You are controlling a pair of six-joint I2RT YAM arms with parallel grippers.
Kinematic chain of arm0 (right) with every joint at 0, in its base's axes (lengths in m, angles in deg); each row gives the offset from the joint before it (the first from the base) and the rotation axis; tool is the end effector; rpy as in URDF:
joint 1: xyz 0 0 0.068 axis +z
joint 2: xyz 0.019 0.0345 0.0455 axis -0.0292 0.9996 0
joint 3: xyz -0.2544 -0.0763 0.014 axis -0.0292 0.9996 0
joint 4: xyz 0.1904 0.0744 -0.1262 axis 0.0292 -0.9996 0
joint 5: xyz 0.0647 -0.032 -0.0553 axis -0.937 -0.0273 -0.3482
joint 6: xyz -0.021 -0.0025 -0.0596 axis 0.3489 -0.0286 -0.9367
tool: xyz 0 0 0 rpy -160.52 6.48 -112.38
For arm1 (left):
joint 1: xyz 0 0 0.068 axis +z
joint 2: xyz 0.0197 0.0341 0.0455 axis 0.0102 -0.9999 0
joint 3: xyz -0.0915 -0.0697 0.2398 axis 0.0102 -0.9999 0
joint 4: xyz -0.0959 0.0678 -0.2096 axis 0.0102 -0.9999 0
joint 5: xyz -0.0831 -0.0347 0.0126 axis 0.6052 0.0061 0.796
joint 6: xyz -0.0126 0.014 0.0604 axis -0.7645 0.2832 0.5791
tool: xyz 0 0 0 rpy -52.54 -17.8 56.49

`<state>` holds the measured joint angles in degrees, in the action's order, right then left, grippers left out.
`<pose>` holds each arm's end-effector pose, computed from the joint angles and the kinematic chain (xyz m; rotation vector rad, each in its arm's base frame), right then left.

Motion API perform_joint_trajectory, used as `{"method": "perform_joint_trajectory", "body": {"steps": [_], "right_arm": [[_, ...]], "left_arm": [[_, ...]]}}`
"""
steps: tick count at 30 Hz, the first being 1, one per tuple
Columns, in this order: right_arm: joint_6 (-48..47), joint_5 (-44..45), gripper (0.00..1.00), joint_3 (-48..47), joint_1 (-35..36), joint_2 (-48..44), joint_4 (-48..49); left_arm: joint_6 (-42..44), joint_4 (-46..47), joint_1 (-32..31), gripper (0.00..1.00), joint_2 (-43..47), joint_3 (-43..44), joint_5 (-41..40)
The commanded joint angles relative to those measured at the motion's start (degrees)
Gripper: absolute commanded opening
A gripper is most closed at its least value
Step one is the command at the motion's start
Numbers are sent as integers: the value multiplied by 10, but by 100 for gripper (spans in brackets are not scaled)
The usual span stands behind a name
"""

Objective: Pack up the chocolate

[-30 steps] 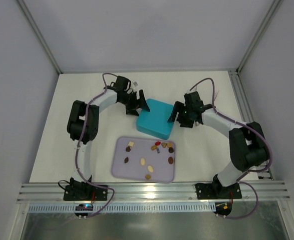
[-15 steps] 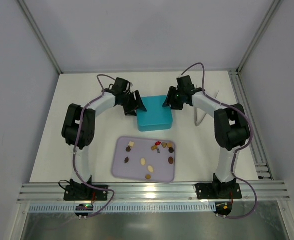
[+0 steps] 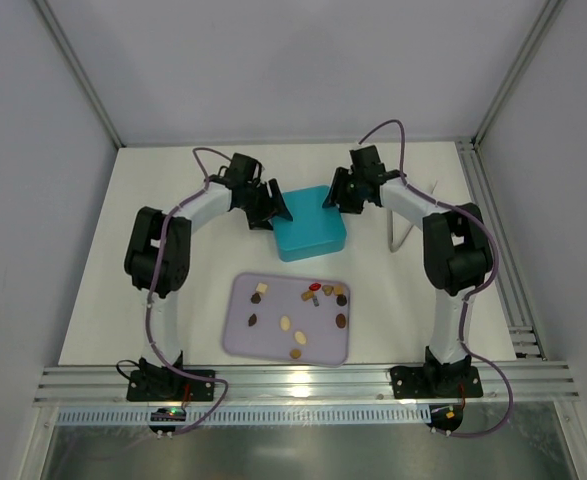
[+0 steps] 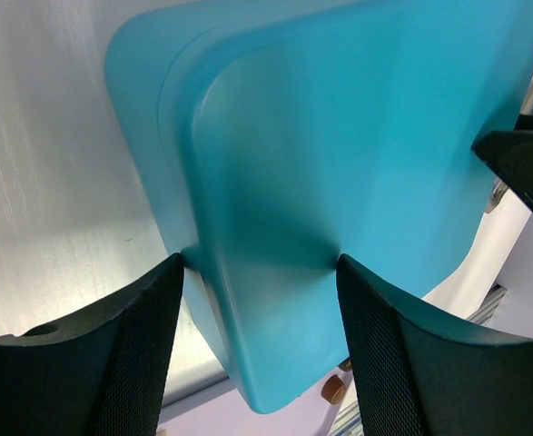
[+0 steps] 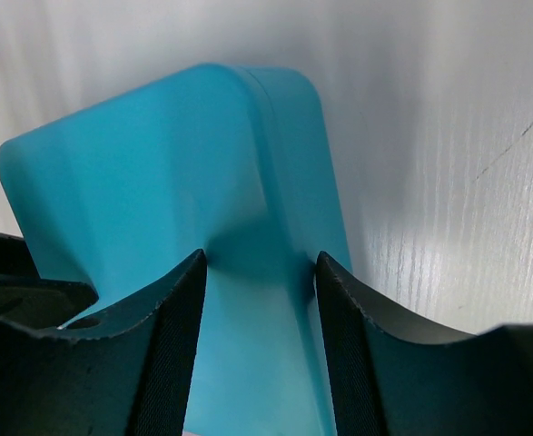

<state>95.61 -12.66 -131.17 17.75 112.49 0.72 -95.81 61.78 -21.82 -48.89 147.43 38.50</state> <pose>0.4043 0.1519 0.1936 0.1577 2.5184 0.5932 0.3911 -0.1711 0.1777 -0.2975 2.6958 -0.8548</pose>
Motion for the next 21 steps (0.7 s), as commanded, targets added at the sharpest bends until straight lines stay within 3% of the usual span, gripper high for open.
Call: {"method": "perform_joint_trajectory", "body": {"steps": [1,6,15,21], "right_arm": [[8,-5,52,26,18,-24,-25],[8,3,52,33,16,-36,-24],[-22,13,66,35,-12,-102,-2],[-49,30,85,46,-42,-220,4]], "left_arm": [[23,-34,6,68,-43,22,-46],[41,-71,12,73,-56,66,-55],[83,-86,30,83,-12,95,-57],[110,-109,36,86,55,105,-72]]}}
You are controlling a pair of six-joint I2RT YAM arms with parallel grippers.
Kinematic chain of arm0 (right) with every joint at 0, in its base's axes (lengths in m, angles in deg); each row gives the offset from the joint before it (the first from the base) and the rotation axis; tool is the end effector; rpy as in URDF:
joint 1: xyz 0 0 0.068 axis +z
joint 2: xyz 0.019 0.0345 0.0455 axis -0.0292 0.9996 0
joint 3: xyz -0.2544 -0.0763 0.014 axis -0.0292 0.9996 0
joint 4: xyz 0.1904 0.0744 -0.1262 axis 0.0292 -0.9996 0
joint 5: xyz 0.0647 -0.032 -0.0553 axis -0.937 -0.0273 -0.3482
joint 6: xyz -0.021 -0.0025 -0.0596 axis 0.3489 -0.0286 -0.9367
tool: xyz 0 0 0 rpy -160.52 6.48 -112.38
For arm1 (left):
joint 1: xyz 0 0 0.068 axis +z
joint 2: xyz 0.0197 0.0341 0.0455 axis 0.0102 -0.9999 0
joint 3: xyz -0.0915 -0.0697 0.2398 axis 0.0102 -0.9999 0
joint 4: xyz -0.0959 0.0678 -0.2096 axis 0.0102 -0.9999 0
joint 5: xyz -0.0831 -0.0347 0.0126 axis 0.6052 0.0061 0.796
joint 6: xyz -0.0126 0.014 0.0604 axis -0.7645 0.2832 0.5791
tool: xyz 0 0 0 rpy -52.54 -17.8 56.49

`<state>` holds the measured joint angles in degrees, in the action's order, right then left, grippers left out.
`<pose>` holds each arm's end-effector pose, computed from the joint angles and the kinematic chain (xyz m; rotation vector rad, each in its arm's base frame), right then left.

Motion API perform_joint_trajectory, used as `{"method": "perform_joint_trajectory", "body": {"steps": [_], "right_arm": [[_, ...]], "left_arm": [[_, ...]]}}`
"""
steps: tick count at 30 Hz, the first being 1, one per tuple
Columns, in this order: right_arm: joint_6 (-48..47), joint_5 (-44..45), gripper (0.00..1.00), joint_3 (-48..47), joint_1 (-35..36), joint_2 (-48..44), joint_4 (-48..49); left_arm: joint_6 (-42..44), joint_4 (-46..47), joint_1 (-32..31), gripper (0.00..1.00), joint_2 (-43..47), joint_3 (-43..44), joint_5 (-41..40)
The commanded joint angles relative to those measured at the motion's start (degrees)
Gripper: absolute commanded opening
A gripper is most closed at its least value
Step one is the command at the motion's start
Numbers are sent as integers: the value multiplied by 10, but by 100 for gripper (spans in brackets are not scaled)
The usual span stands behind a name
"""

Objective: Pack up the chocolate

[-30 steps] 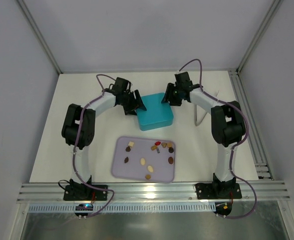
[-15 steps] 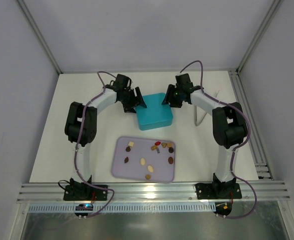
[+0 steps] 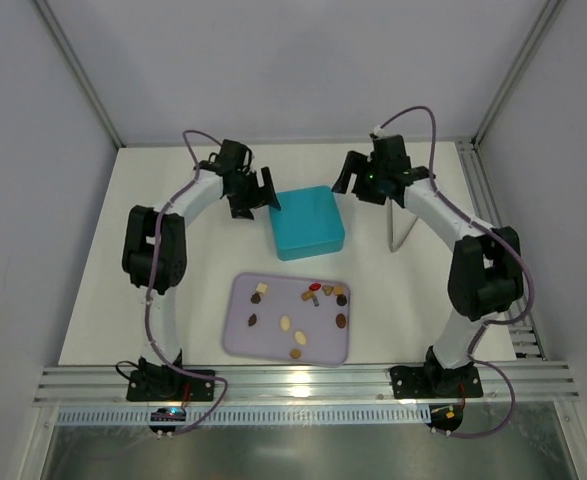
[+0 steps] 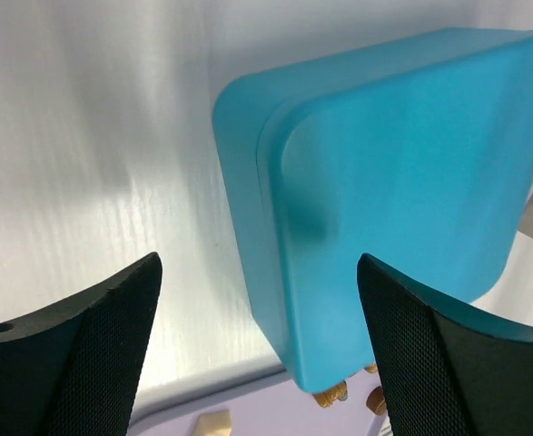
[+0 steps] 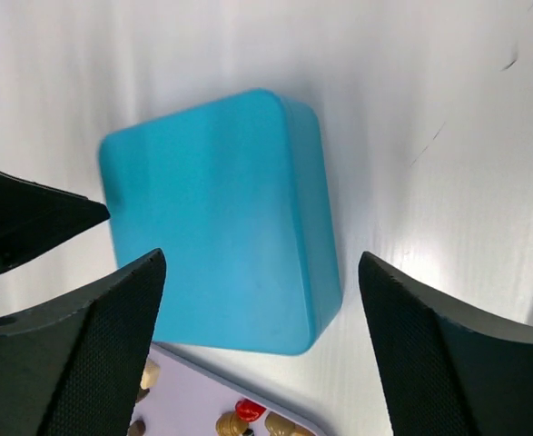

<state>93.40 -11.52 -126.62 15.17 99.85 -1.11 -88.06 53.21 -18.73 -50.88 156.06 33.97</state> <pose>0.3750 0.1217 0.2532 0.1541 2.3940 0.5701 0.4112 -0.1497 0.1962 -0.2263 2.6867 -0.6864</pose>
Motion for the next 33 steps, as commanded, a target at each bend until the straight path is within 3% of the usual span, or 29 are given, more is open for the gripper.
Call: {"method": "perform_joint_trajectory", "body": {"steps": [1,3,9,18,24,33], "right_arm": [[-28,20,88,7,-19,-109,25],[-33,26,99,48,-27,-170,38],[-45,64,100,126,-38,-331,36],[-38,133,100,236,-39,-480,0],[-34,138,100,286,-39,-535,1],[-40,151,100,287,-38,-550,-2]], "left_arm": [[35,-28,5,86,101,13,-33],[41,-29,5,87,152,-20,-40],[57,-29,4,87,299,-121,-51],[113,-48,4,88,516,-247,-70],[120,-18,3,89,581,-307,-83],[119,10,4,89,603,-330,-76]]}}
